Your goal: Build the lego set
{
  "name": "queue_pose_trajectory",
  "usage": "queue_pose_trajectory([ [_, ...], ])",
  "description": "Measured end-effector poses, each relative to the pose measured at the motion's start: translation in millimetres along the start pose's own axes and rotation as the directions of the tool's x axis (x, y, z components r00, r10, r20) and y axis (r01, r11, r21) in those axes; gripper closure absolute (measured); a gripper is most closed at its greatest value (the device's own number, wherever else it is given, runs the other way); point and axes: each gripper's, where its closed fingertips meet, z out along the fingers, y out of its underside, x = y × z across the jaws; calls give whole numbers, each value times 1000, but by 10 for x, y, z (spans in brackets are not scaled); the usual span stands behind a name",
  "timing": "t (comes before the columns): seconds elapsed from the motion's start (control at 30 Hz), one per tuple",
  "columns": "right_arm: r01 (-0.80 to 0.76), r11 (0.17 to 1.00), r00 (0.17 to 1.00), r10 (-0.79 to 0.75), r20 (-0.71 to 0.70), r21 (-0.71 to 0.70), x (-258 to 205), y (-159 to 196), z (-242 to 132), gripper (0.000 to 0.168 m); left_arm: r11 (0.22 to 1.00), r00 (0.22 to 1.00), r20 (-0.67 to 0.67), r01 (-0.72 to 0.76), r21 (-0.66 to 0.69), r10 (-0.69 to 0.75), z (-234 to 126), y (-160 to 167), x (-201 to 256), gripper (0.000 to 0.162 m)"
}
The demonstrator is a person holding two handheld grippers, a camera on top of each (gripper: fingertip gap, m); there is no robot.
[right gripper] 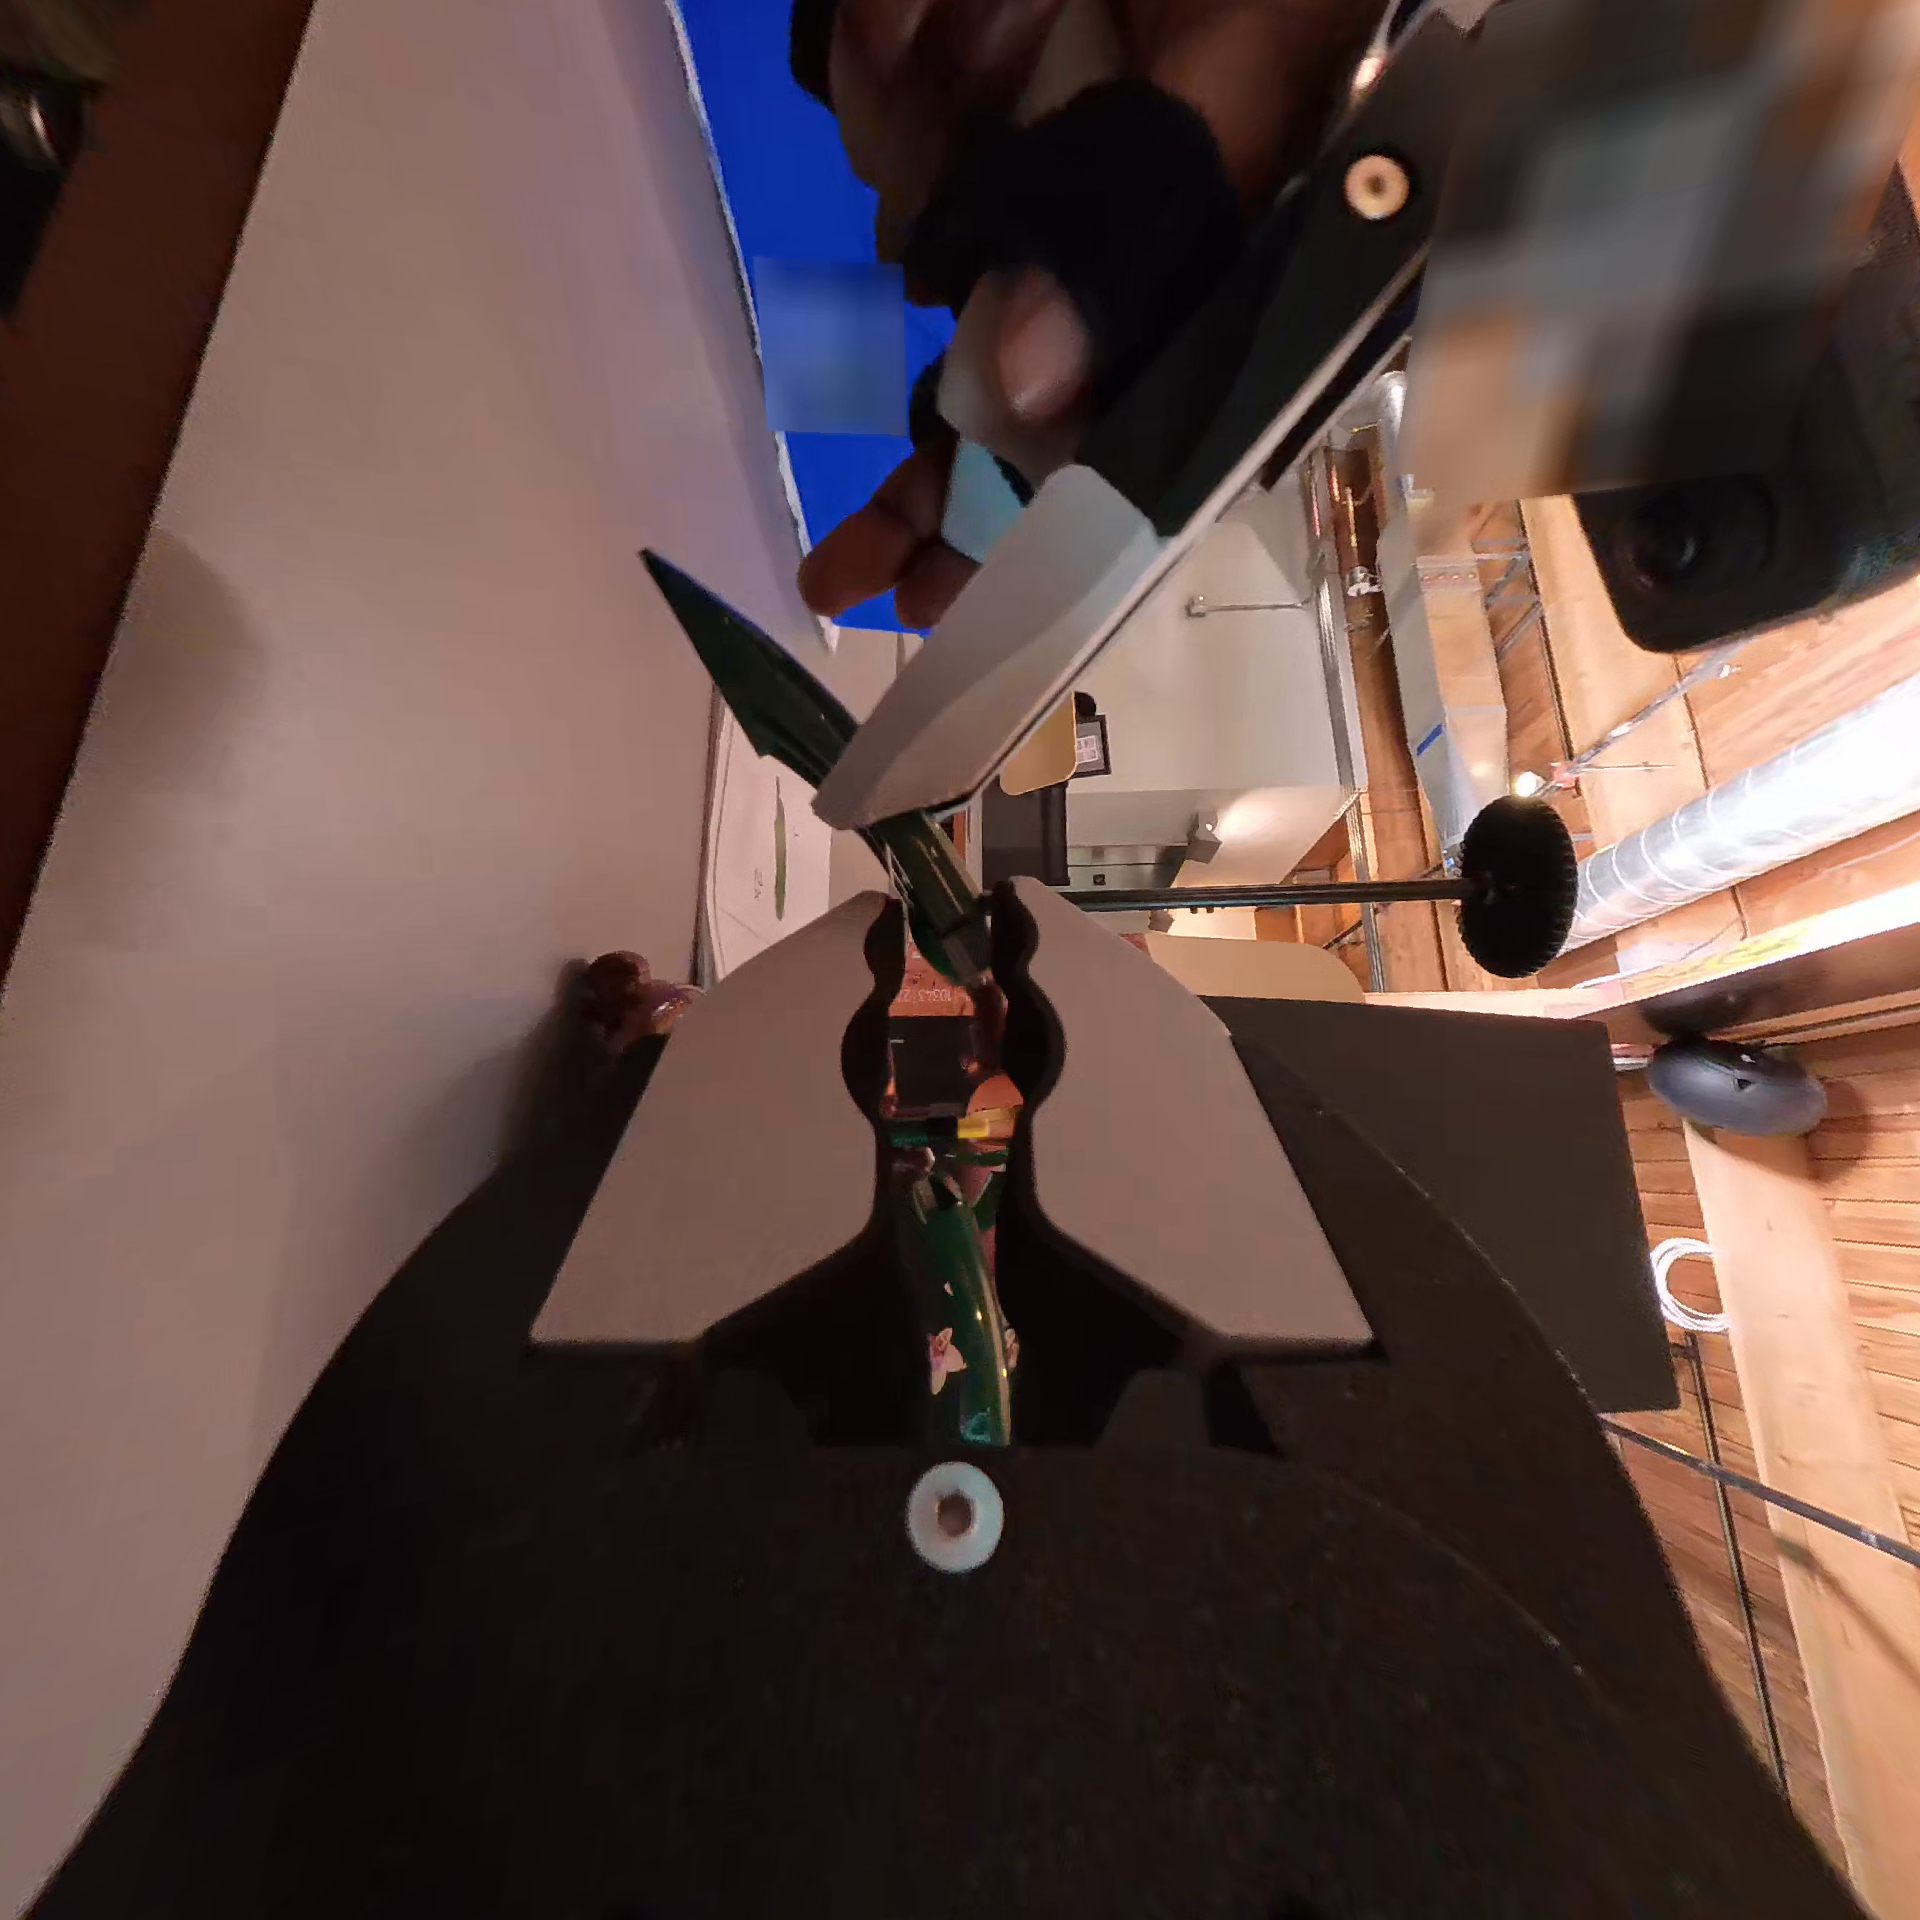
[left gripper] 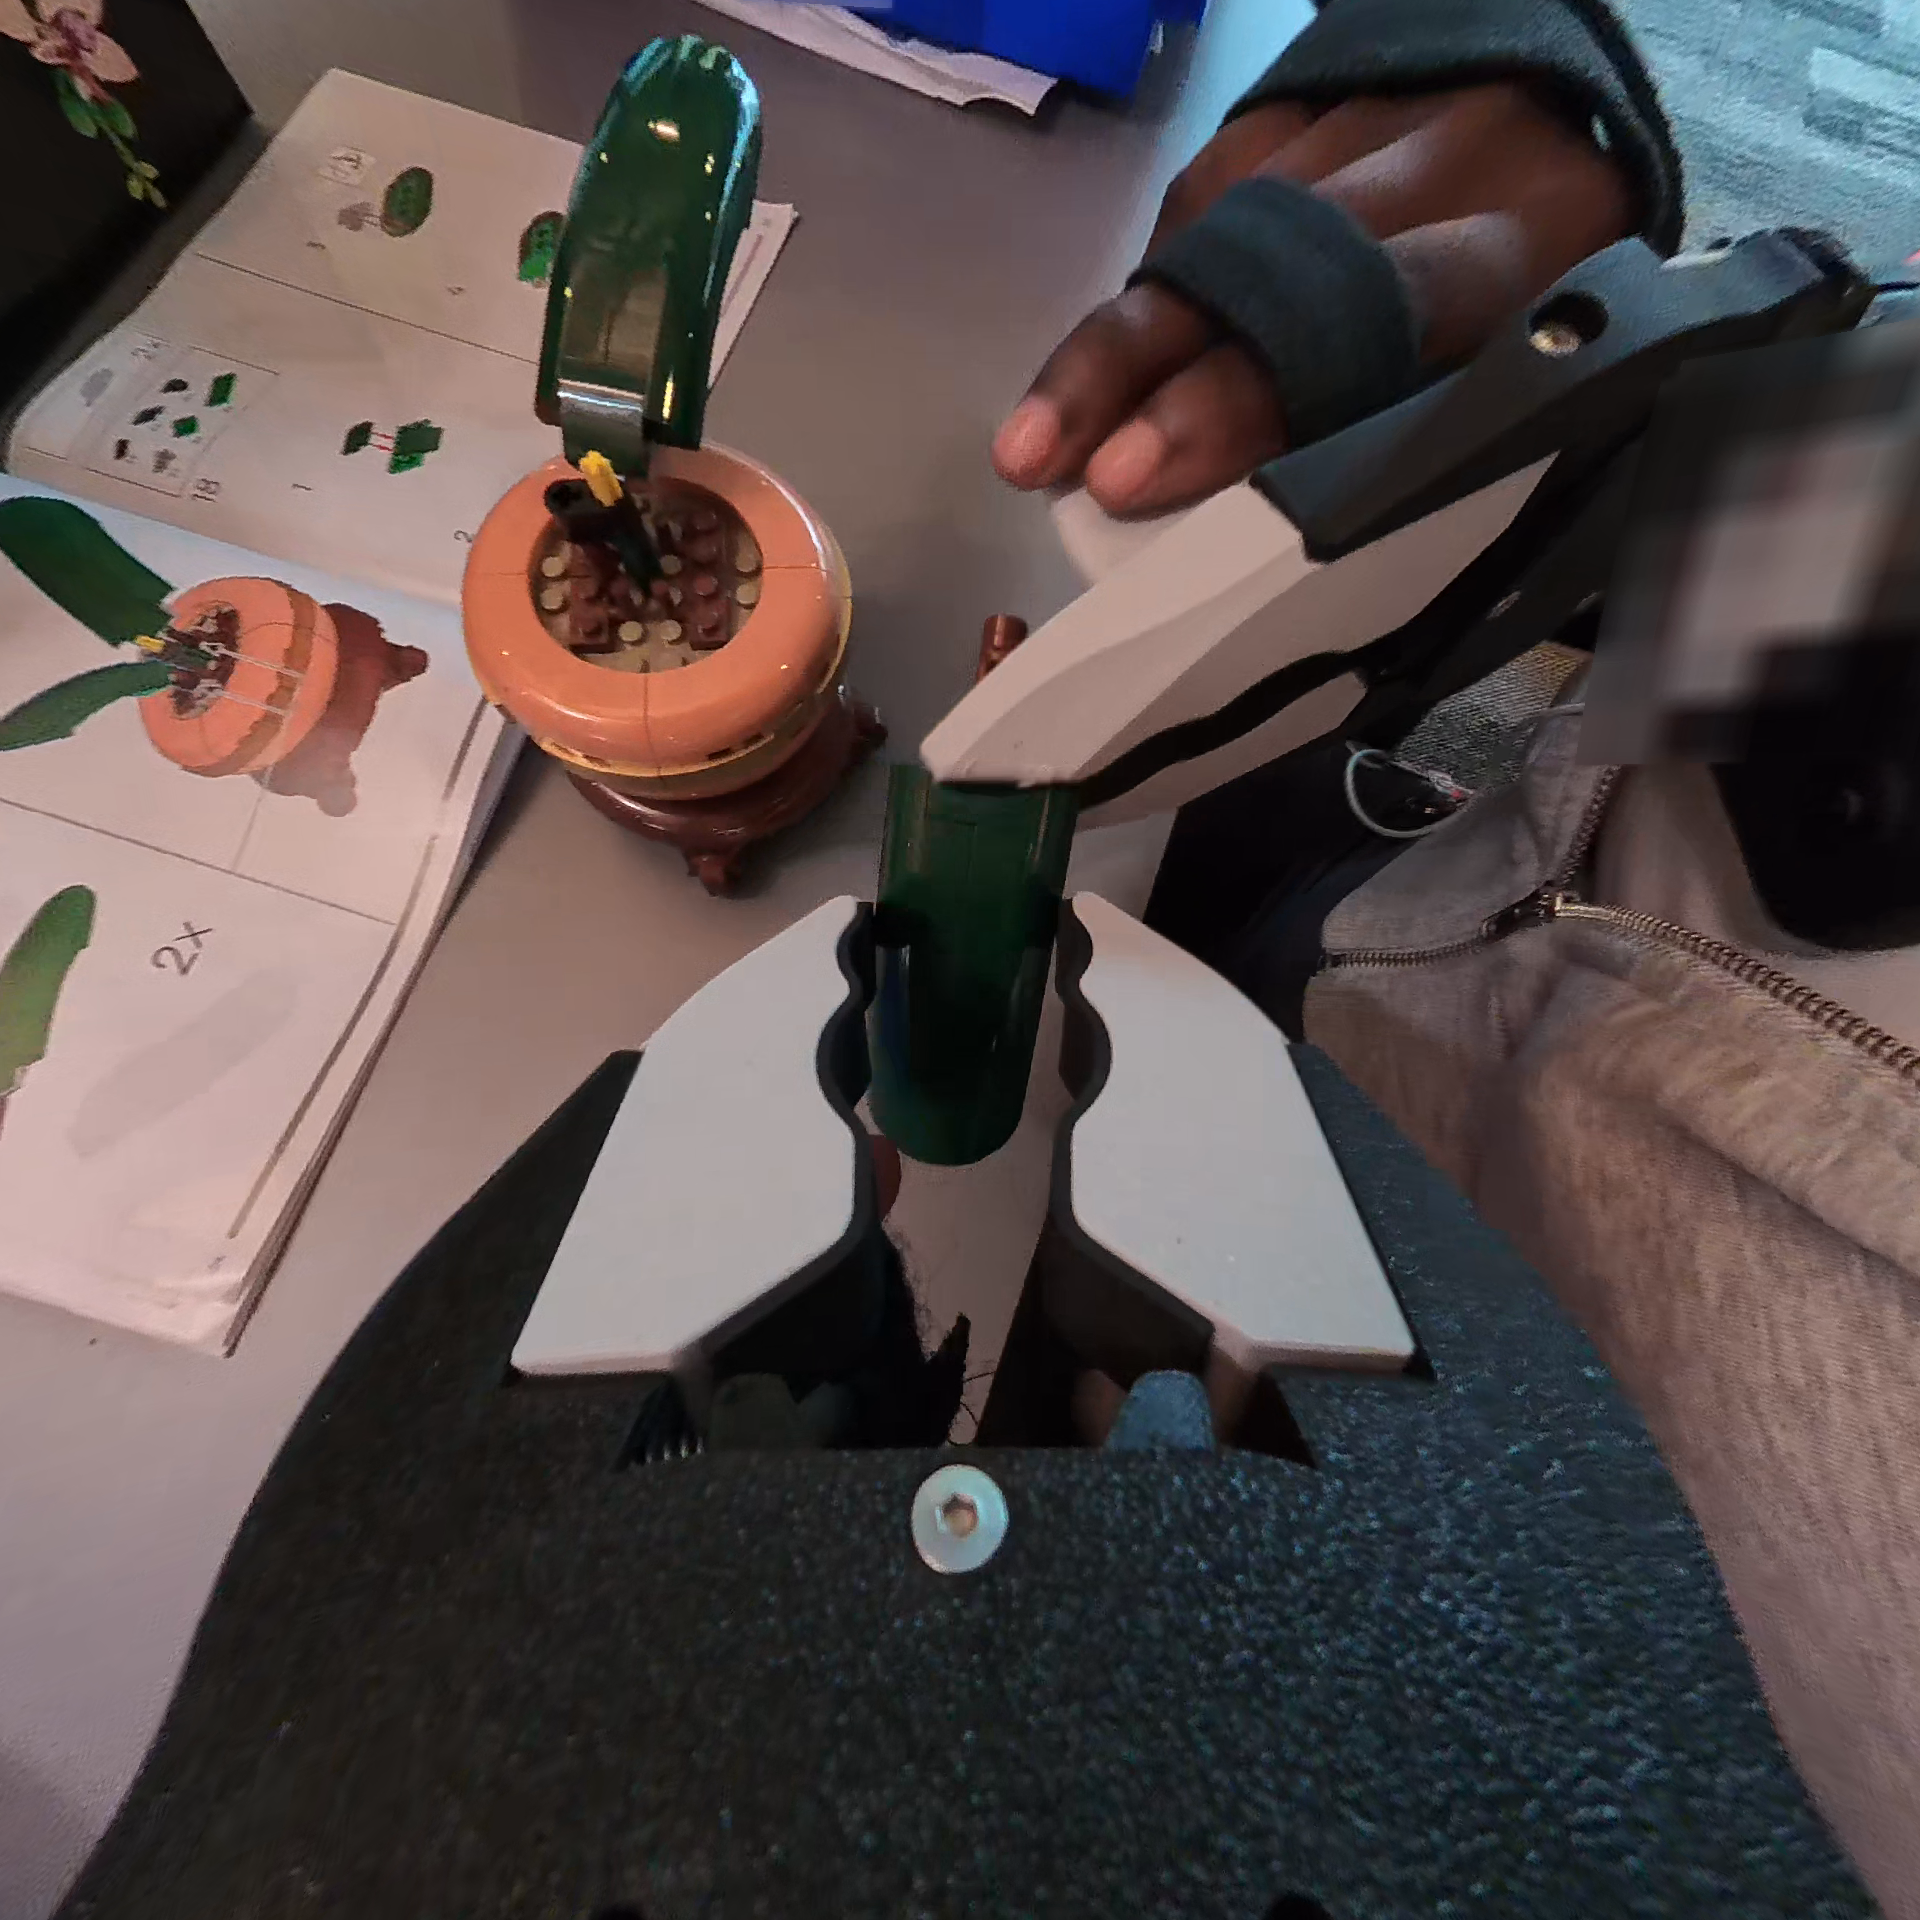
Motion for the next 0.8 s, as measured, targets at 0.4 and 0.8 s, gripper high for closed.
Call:
queue_pose_trajectory([
  [0.4, -100, 995, 995, 100, 10, 13, -92, 148, -3, 155, 998, 996, -89, 32, 62, -27, 61, -56, -12, 120],
  [0.8, -905, 390, 421, 877, 232, 169, 337, 422, -125, 156, 698, 922, 342, -364, 616, 179, -623, -411, -222, 101],
])
